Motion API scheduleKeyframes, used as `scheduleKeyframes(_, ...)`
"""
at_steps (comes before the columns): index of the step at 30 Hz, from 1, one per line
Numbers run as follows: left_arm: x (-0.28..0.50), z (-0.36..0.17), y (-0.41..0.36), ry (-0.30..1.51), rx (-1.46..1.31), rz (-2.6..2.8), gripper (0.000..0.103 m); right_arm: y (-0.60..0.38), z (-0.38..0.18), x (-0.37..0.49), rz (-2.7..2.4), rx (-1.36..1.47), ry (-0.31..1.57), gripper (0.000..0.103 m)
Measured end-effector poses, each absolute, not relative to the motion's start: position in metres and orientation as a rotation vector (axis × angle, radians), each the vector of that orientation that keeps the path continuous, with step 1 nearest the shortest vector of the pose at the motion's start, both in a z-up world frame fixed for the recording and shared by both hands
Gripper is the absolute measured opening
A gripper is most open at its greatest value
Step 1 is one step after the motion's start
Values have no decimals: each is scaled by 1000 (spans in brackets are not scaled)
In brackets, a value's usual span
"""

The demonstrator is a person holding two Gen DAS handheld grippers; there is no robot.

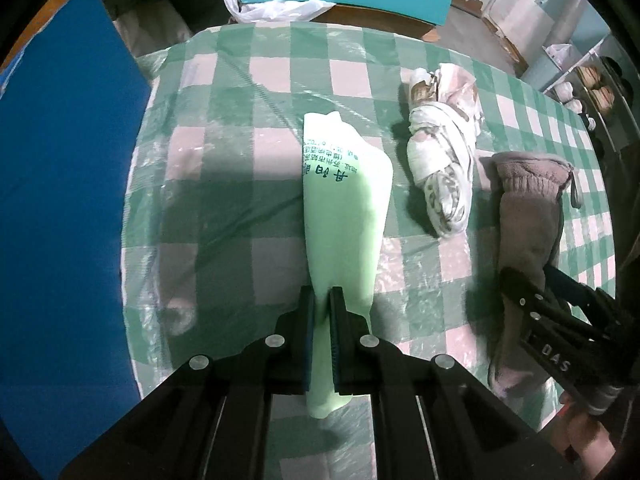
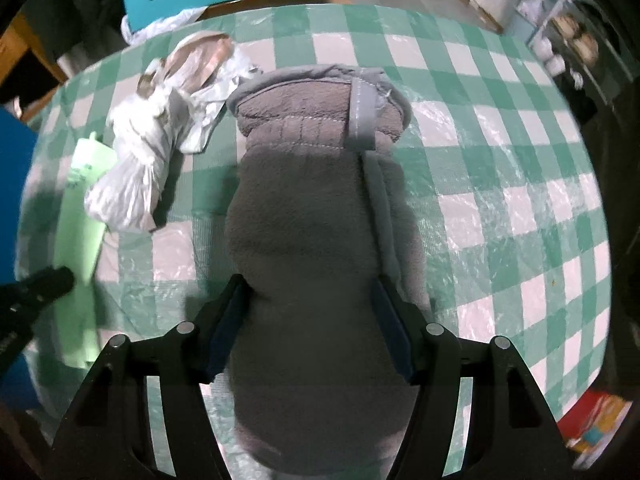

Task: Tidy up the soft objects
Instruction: 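Close the right gripper on the grey fleece sock while the left gripper grasps the light-green bag, then lift the grey fleece sock and light-green bag and carry both toward the box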

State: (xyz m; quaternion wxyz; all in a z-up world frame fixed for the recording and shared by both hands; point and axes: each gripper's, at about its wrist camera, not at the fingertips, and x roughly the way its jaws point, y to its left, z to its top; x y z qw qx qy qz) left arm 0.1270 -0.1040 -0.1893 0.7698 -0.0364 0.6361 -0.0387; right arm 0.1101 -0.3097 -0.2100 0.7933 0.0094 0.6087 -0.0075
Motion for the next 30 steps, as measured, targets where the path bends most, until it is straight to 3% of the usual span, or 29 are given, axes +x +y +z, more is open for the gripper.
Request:
scheduleKeyframes(3, 120, -185, -99, 1374, -72, -85, 7, -306, -210, 108, -24, -18, 1293, 49)
scheduleKeyframes(5, 115, -181, -96, 1370, -70, -88, 7, -308, -207, 107, -24, -13, 1287, 22)
scheduleKeyframes(18, 88, -135, -92, 1280, -33, -120, 7, -310, -159, 90, 74, 115, 1173, 17)
scheduleKeyframes(26, 98, -138, -96, 1282, -95, -113, 9, -305, -123, 74, 115, 157, 1103, 17)
scheduleKeyframes(30, 107, -149, -91, 1306, -186, -99, 41, -303, -117, 72, 126, 164, 1095, 17)
